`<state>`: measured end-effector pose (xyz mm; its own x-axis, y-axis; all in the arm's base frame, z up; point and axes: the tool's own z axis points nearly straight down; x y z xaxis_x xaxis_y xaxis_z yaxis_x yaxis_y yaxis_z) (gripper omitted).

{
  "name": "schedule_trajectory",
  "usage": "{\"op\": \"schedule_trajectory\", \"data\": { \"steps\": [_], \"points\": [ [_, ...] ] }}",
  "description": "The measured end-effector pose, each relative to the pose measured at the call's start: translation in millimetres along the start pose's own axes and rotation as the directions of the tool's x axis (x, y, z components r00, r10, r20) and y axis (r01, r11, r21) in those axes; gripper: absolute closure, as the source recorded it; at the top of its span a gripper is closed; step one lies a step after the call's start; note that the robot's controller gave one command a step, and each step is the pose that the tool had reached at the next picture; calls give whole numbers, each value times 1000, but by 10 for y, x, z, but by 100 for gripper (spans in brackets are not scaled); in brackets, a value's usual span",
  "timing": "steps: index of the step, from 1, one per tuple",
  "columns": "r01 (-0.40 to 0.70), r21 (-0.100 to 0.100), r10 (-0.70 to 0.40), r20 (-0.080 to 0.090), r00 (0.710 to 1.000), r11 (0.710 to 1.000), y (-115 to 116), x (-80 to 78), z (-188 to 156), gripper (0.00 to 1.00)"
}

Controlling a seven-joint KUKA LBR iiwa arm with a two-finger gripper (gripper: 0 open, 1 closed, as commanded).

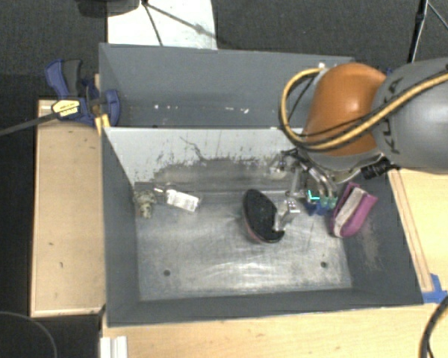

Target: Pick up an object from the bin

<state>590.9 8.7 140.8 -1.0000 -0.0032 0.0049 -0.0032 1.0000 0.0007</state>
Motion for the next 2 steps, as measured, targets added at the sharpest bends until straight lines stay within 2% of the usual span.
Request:
{"op": "schedule_trajectory", "data": {
  "steps": [1,2],
  "points": [
    [-398,-3,398,-3,918,918,-122,122,486,0],
    [-640,-11,640,-3,769,769,-205,-10,581,0]
  ]
}}
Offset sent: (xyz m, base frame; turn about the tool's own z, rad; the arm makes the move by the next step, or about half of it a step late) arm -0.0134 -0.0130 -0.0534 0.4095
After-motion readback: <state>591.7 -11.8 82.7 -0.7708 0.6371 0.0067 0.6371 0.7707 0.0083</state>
